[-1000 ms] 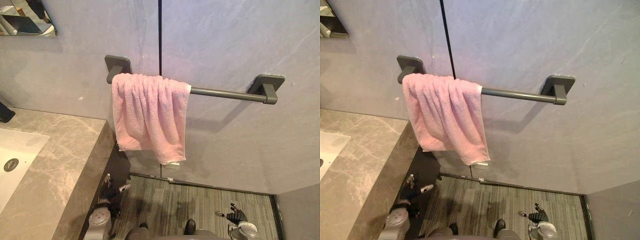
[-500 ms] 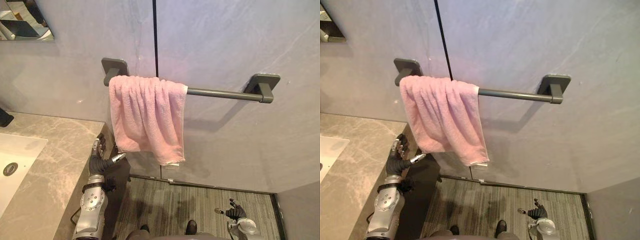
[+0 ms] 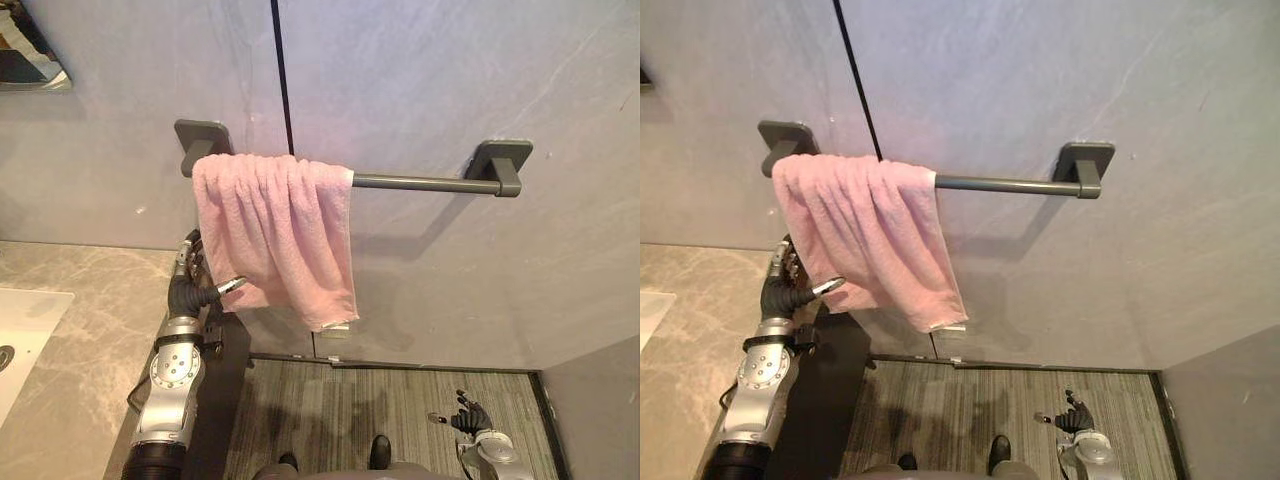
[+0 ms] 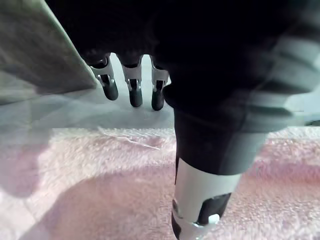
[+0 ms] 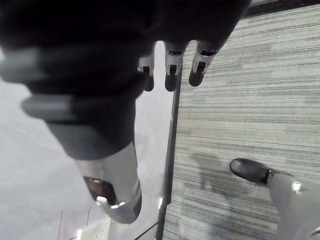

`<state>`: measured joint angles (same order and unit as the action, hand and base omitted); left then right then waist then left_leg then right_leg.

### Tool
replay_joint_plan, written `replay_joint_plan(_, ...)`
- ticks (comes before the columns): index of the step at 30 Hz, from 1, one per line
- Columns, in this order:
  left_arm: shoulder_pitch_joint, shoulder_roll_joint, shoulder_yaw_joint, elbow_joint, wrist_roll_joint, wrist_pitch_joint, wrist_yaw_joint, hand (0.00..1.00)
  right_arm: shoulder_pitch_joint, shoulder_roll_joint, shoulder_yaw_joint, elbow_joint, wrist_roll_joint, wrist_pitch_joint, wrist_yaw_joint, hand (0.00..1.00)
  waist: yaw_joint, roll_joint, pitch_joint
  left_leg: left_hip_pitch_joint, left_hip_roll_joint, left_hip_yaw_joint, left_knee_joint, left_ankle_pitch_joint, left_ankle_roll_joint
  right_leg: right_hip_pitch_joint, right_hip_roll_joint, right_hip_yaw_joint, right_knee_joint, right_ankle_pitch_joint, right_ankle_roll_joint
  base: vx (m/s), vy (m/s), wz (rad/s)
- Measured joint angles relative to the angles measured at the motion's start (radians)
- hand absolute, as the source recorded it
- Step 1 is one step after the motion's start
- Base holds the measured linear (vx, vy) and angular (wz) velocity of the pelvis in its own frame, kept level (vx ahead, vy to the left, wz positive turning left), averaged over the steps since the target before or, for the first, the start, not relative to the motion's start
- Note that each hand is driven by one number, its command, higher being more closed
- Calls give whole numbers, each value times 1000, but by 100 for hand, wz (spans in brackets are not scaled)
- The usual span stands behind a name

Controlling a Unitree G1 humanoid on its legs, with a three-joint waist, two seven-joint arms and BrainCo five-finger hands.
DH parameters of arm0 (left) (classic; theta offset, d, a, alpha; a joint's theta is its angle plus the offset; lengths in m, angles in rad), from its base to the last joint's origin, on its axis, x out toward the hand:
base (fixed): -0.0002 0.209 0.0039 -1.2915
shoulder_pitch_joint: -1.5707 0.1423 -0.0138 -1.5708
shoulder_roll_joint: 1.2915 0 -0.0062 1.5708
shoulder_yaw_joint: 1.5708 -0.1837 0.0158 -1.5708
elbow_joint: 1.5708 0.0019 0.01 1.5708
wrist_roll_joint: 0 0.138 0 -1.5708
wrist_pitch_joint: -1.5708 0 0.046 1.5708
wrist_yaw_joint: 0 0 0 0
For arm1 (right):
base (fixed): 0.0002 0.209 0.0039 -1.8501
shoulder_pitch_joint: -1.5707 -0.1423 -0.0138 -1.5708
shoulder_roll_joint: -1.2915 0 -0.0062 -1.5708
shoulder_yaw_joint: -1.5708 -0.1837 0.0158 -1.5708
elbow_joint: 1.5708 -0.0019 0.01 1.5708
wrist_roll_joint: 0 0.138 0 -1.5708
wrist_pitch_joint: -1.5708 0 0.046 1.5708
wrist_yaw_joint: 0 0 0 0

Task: Organize washtable

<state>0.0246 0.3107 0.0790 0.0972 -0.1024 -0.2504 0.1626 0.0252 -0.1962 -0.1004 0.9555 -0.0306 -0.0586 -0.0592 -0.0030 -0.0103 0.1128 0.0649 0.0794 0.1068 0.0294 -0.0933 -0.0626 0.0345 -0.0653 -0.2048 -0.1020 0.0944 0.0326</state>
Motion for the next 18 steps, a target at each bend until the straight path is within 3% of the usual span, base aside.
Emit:
replay_joint_plan(8,-53,30,-46,60,28,3,-9,100,-20,0,9,-28,0,0,0,0,-14,-4,-2,2,-12,7,-15,3,5,-12,-9,16,-2,6,8,-10,12,-5)
replay_joint_plan(12,-74,30,-46,63,31,3,-9,100,-26,0,34,-39,0,-1,0,0,-39,-11,-6,4,-12,7,-19,3,6,-15,-9,21,-3,6,8,-6,1,-5)
replay_joint_plan(18,-76,30,-46,67,31,3,-9,100,-26,0,41,-42,0,-1,0,0,-38,-11,-6,13,-13,5,-22,3,6,-13,-8,28,-3,7,9,-8,-3,-5)
